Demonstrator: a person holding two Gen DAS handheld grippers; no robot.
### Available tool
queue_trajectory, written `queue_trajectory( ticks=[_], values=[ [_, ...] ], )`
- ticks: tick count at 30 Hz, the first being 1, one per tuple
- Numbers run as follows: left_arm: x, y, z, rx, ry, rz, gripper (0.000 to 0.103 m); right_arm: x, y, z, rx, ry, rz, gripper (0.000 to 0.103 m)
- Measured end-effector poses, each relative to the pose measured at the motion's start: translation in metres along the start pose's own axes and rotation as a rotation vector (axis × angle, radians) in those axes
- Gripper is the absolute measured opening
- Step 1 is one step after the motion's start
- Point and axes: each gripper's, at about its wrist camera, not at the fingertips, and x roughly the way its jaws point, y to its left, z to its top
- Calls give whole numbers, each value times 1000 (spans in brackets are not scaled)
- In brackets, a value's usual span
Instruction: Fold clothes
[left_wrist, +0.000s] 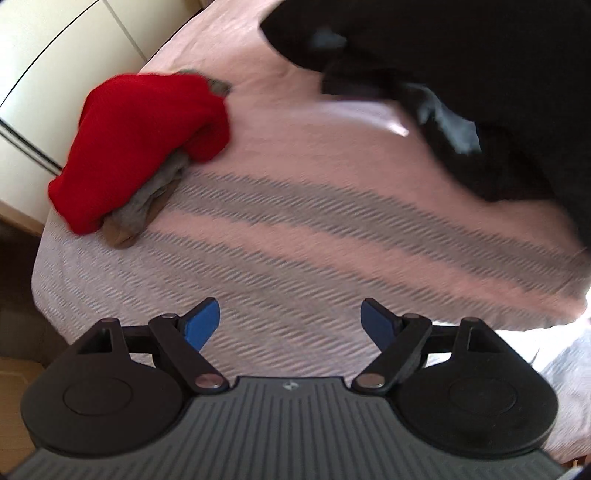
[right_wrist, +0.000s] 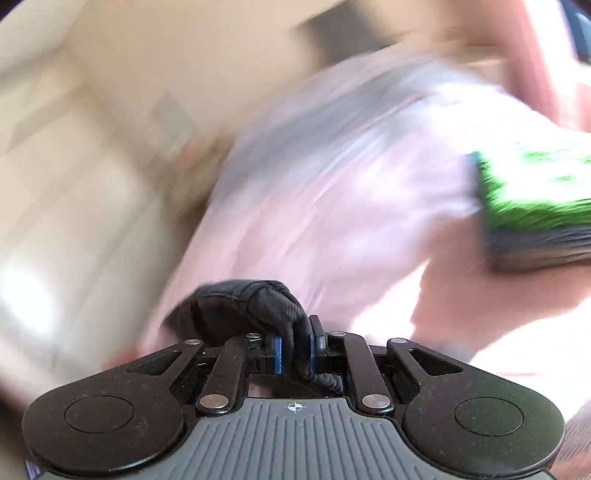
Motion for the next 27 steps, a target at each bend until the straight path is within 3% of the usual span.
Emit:
queue_trajectory(
  ticks=[2, 3, 4, 6, 9, 13, 15, 17, 24, 26, 27],
  values=[
    [-2, -21, 3, 11, -10, -19, 81, 5, -39, 45, 107, -28, -94, 38],
    [-3, -31, 4, 15, -14, -29, 81, 3, -56, 57, 149, -41, -141, 60],
    [-3, -39, 4, 19, -17, -41, 81, -4, -70, 61, 173, -67, -166, 72],
    [0, -55, 3, 26, -12, -58, 81, -13, -91, 54, 152, -79, -159, 73],
    [12, -71, 1, 29, 24, -68, 81, -20, -132, 12, 173, 9, -197, 73],
    [25, -81, -2, 33, 49, -65, 81, -35, -193, -81, 321, 168, -256, 73],
    [34, -81, -1, 31, 59, -66, 81, -39, -202, -122, 329, 190, -262, 73],
    [42, -80, 0, 27, 70, -71, 81, -35, -198, -145, 225, 200, -279, 73],
    [78, -83, 12, 54, 76, -106, 81, 18, -152, -200, -540, 187, -349, 73],
    [84, -82, 16, 60, 74, -117, 81, 34, -148, -208, -638, 166, -349, 71],
    [86, -80, 19, 60, 72, -122, 81, 39, -148, -206, -633, 157, -335, 42]
  ],
)
